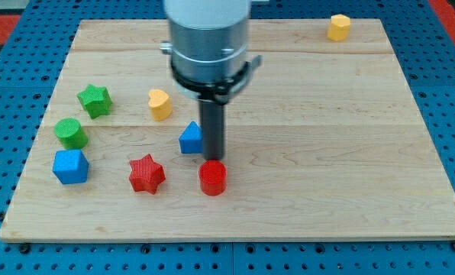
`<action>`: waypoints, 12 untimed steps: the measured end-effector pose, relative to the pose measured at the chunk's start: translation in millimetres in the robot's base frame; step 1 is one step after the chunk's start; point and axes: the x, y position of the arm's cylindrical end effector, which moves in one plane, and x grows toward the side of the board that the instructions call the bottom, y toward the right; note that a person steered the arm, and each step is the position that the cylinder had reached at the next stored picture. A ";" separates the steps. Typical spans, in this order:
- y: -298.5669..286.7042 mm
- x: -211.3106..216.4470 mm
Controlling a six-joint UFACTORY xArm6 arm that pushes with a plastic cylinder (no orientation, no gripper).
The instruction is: Move the blue triangle to the center
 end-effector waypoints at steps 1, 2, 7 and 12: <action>-6.5 -44.8; 18.0 -49.9; 0.1 0.0; -25.5 -121.2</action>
